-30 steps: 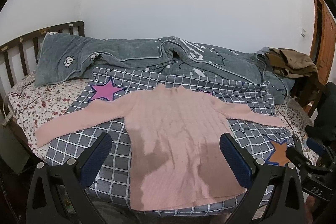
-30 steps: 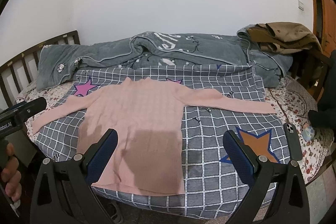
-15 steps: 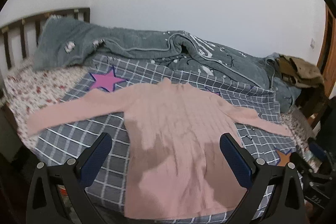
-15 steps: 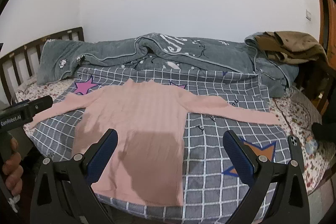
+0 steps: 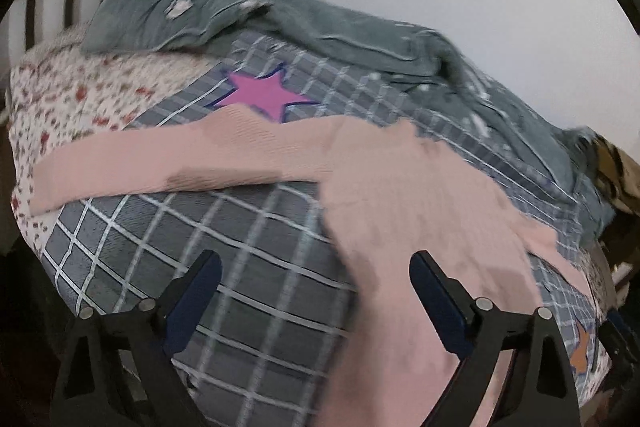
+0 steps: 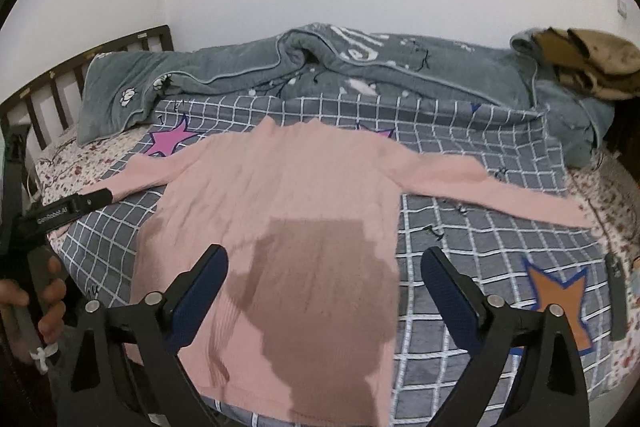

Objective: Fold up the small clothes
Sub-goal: 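Grasp the sweater sleeve with the left gripper and fold it across the body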

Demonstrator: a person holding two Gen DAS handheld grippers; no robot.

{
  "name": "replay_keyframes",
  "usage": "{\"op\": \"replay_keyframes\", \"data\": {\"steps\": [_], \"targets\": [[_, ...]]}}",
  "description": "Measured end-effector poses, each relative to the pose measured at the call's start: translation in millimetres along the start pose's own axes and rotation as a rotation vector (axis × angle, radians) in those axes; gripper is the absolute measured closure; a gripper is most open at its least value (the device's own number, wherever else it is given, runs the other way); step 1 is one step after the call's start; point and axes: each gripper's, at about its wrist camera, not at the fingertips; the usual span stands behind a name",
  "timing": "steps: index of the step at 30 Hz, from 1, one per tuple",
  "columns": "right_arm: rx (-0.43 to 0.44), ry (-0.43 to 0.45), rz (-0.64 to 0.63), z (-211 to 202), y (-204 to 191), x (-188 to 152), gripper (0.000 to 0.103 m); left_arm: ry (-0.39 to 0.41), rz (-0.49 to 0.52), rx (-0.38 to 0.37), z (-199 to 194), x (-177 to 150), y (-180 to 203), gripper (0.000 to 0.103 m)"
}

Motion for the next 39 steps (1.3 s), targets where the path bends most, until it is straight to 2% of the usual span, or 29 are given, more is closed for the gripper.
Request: {"op": "replay_keyframes", "data": {"steps": [4,8,14,17,19,24,26,29,31,32,36,39], "targets": [[0.009,0.010,0.014,15.2,4.2,1.5,0.009,0.002,-0.023,0.082,30.3,10.1,-38.3,0.010],[0.001,0.006,0.017,28.6,8.7,4.6,0.009,0.002,-0.037,0.104,50.2,17.8,-77.5,0.012],[-0.056,0.017,0.015,47.2,13.5,5.7,0.009,-0.027,-0.199,0.158,72.3,24.5,-147.6,0.013],[-0.073,0.013,0.006,55.8,12.1,7.6,0.009,-0.068,-0.295,0.132,84.4,22.3,-174.7,0.014],[-0.085,0.010,-0.016,61.9,9.1,9.6,0.009,-0.096,-0.332,0.133,95.1,21.8,-186.3,0.018],[-0.078,0.011,-0.039,76.4,3.3,12.1,0.010,-0.083,-0.379,0.159,106.0,27.7,-202.5,0.020],[-0.076,0.006,-0.033,83.6,2.8,12.5,0.010,-0.075,-0.406,0.190,108.0,32.6,-211.5,0.029],[-0.066,0.007,-0.010,94.7,4.8,14.4,0.010,-0.054,-0.397,0.271,106.9,42.7,-215.2,0.052],[-0.060,0.012,0.004,99.3,6.8,17.2,0.010,-0.026,-0.344,0.338,103.6,53.3,-210.5,0.090],[-0.055,0.019,0.012,101.2,8.6,20.0,0.010,-0.017,-0.324,0.356,102.0,57.9,-208.0,0.095],[-0.037,0.050,0.015,107.4,15.8,37.9,0.010,0.042,-0.249,0.395,88.9,85.2,-187.6,0.096],[-0.047,0.084,-0.012,106.4,20.7,50.7,0.010,0.097,-0.196,0.366,70.9,107.7,-153.8,0.096]]}}
Point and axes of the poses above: each gripper's, at about its wrist camera, not at the fingertips, and z roughly the way its jaws point, y to its right, x to its top, and after that the axes turned 11 degrees about x, right-handed
